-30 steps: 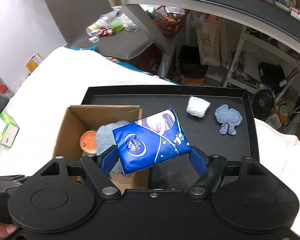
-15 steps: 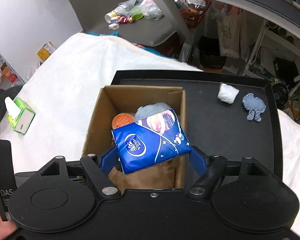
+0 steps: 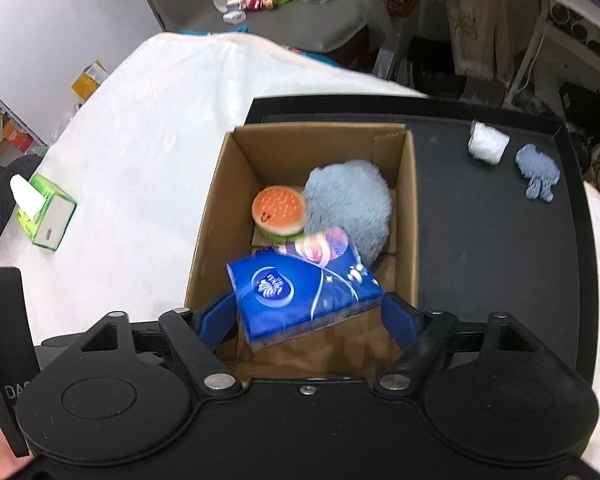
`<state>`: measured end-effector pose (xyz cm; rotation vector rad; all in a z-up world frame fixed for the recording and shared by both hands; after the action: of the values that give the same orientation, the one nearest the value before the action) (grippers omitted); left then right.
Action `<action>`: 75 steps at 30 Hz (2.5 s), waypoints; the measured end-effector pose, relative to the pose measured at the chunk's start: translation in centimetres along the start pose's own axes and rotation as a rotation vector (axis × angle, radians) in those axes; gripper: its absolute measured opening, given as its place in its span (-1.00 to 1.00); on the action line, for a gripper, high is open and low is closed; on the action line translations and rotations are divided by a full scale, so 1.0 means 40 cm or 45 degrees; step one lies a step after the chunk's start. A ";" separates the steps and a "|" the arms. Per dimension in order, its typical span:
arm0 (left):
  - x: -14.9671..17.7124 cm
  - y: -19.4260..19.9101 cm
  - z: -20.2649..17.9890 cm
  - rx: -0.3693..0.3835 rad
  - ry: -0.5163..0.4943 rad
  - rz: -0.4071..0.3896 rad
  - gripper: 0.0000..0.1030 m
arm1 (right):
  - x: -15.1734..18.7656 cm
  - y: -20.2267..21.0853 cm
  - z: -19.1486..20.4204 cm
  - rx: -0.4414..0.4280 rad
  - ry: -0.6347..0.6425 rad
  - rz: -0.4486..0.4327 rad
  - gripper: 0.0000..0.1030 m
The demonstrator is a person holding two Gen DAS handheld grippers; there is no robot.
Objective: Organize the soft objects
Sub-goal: 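Lower the tissue pack into the box and open the right gripper, then move the right tool to the blue denim cutout and close on it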
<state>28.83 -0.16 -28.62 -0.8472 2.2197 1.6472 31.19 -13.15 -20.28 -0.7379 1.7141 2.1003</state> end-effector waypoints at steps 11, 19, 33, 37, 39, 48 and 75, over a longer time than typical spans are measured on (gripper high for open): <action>-0.002 0.002 0.010 0.003 0.003 0.010 -0.57 | -0.030 0.038 -0.045 0.048 -0.006 -0.067 0.75; -0.010 0.005 -0.002 -0.031 -0.019 0.006 -0.51 | -0.069 0.056 -0.118 0.053 -0.026 -0.146 0.74; -0.055 0.000 -0.043 -0.102 -0.063 -0.019 0.23 | -0.112 0.026 -0.307 0.116 -0.090 -0.257 0.70; -0.061 -0.013 -0.059 -0.123 -0.081 -0.007 0.33 | -0.121 0.001 -0.359 0.125 -0.119 -0.266 0.69; -0.065 -0.021 -0.068 -0.140 -0.086 -0.002 0.33 | -0.123 -0.013 -0.383 0.124 -0.137 -0.264 0.69; -0.090 -0.042 -0.103 -0.188 -0.111 0.001 0.33 | -0.134 -0.070 -0.465 0.121 -0.196 -0.255 0.72; -0.115 -0.124 -0.159 -0.383 -0.187 0.027 0.38 | -0.118 -0.233 -0.630 0.182 -0.209 -0.340 0.87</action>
<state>36.30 -5.67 -28.04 -0.7438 1.9192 2.0167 44.81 -35.29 -28.56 -0.6894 1.5637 1.7870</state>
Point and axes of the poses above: each gripper's, at about its wrist camera, not at the fingertips, and y roughly against the way its jaws point, z to its left, x to its underside, the point moved 7 cm from there along -y, roughly the way its jaws point, and after that the axes turned 13 degrees about -z, right-handed, at the moved point
